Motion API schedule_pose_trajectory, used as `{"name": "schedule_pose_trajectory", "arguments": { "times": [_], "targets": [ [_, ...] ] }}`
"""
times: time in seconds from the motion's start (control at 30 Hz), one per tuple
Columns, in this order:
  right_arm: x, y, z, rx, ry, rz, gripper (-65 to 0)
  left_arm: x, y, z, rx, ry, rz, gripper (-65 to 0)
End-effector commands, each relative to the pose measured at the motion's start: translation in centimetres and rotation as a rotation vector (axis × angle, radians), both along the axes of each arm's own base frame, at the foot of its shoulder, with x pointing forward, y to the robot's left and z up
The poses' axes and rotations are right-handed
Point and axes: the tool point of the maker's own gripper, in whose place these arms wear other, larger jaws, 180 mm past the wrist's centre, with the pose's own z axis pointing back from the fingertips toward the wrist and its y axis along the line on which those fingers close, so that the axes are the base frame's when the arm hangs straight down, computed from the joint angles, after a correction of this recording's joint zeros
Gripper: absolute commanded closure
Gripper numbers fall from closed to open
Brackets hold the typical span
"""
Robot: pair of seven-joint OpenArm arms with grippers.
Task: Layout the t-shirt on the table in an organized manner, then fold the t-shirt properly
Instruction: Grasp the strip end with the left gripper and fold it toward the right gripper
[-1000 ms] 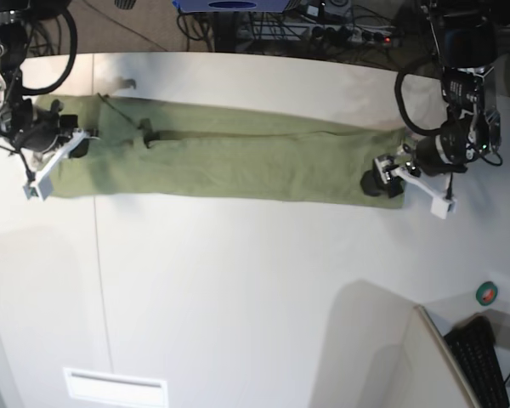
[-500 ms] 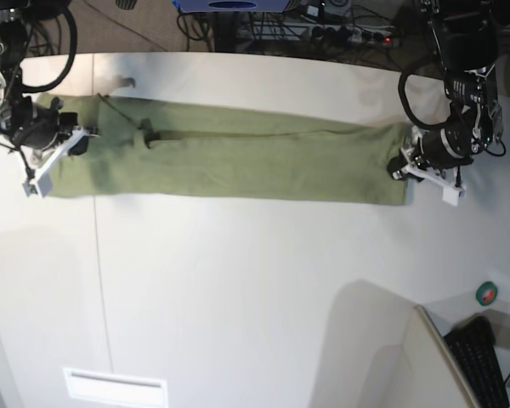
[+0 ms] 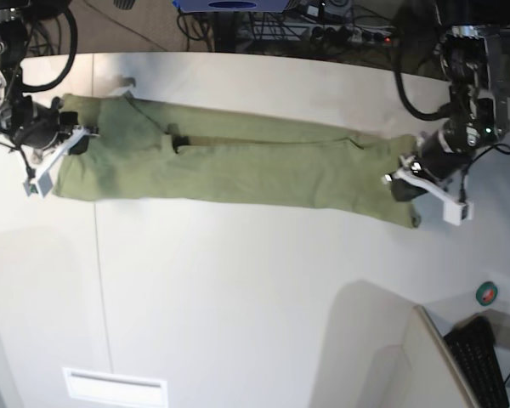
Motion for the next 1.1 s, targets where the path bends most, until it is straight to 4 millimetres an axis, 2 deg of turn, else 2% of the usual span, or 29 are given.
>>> {"name": "schedule_pose_trajectory", "arguments": {
  "times": [0.0,0.1,0.27,0.33,0.4,0.53,0.67,1.07],
  "targets": [
    [0.9,-0.6,0.8,-0.008,-0.034,0.001,0.0,0.9,-1.0,1.2,0.012,-0.036,-0.02,0.0],
    [0.9,-0.6,0.8,-0.008,-0.034,0.001,0.0,0.4,-5.2,0.1,-0.013,0.027,-0.082,0.0],
    [0.9,-0.6,0.8,-0.008,-0.034,0.001,0.0,-0.3,-13.4,-0.9,-0.054,0.129,-0.28,0.0],
    [0.8,-0.6,0.8,-0.008,-0.033,0.001,0.0,-0.5,-15.9,-1.1,-0.062,0.143,-0.331,0.0],
    [0.8,-0.6,0.8,-0.008,-0.031,0.001,0.0,-0.6,-17.4,-1.8,-0.069,0.178,-0.338,0.0],
    [0.8,-0.6,0.7,-0.008,-0.03,0.001,0.0,-1.2,-19.6,-3.2,-0.08,0.233,-0.356,0.0],
    [0.8,-0.6,0.7,-0.008,-0.03,0.001,0.0,-1.4,-20.7,-3.4,-0.104,0.242,-0.356,0.0],
    [0.8,-0.5,0.8,-0.007,-0.03,0.001,0.0,0.1,-21.5,-3.1,-0.115,0.226,-0.35,0.0]
  ]
}}
